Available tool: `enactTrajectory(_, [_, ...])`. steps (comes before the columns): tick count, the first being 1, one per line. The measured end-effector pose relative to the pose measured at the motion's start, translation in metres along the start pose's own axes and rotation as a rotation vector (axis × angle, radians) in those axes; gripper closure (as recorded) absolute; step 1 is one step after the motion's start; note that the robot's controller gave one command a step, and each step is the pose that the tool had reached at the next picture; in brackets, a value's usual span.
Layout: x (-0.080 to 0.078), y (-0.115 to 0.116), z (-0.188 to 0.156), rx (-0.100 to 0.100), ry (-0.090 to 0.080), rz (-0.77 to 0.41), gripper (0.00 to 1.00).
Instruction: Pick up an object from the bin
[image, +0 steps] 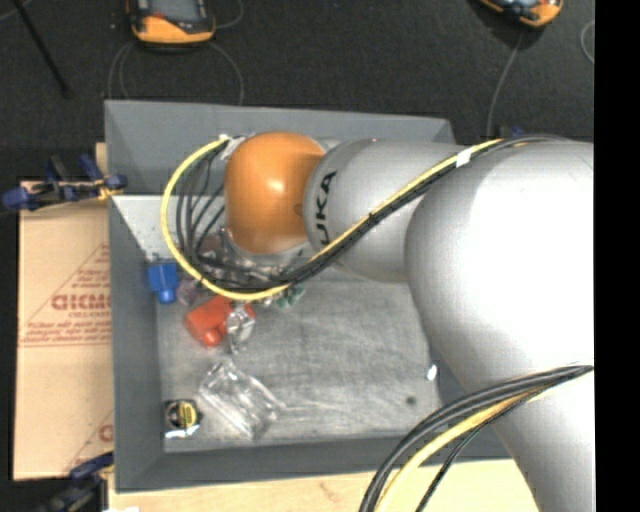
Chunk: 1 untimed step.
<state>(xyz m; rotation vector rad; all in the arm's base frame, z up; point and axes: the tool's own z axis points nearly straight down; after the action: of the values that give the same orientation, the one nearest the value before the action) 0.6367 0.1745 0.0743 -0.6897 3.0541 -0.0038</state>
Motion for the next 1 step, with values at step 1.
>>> enactTrajectory(1, [-0.0021,-0.0008,-0.0022,-0.005,-0.002,0.005,0.00])
